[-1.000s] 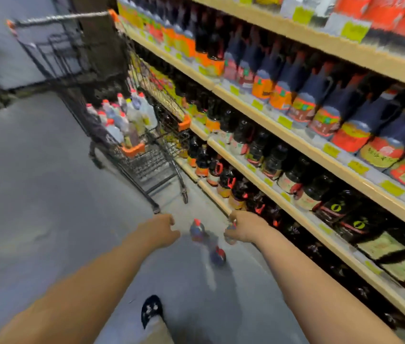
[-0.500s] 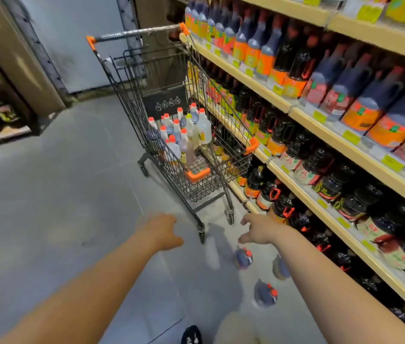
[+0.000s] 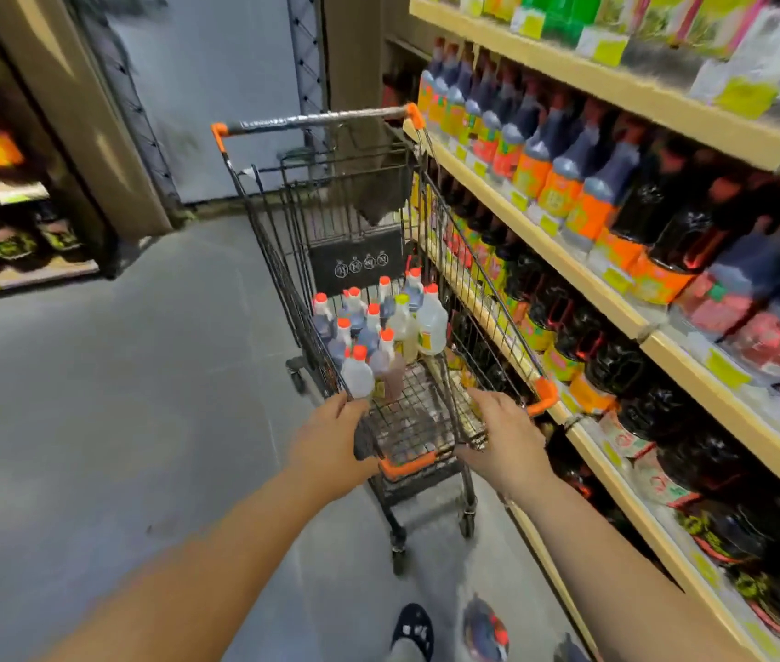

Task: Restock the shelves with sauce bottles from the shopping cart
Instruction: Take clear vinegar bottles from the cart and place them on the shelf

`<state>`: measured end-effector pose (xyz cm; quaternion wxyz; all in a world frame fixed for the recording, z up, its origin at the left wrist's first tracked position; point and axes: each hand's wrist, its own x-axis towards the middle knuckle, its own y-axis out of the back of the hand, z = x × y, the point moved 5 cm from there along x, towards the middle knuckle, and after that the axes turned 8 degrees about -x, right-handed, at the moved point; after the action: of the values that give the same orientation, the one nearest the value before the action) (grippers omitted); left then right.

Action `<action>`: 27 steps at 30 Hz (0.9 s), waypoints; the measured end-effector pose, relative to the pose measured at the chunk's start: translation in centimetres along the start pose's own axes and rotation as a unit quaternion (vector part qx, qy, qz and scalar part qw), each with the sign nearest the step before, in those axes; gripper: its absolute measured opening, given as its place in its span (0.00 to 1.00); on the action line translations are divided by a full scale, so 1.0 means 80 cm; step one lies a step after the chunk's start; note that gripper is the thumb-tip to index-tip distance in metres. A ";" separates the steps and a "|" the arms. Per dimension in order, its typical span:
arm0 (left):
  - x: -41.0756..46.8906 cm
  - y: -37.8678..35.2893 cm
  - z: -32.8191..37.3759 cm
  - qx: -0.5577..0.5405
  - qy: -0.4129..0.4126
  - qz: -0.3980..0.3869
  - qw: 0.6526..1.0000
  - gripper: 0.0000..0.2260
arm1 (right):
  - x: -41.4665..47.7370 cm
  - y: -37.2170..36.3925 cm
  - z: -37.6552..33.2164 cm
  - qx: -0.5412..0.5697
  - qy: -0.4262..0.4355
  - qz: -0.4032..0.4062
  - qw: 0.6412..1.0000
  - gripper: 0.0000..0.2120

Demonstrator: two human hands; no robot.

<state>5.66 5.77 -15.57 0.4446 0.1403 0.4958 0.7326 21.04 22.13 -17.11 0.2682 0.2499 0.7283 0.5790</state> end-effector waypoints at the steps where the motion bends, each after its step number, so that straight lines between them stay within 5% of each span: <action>1: 0.012 0.002 0.000 -0.011 0.005 0.007 1.000 0.35 | 0.018 -0.005 -0.002 0.008 0.003 -0.014 1.000 0.38; 11: 0.126 -0.040 -0.010 -0.100 0.028 -0.022 0.994 0.34 | 0.140 -0.084 -0.018 0.038 0.004 -0.152 0.988 0.37; 27: 0.338 -0.111 -0.074 -0.027 0.085 -0.226 0.970 0.36 | 0.262 -0.180 0.045 0.015 -0.073 -0.362 0.929 0.36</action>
<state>-8.87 24.60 -32.25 0.5588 -0.0505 0.5306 0.6353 7.40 35.92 -33.95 0.5082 0.0149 0.7561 0.4122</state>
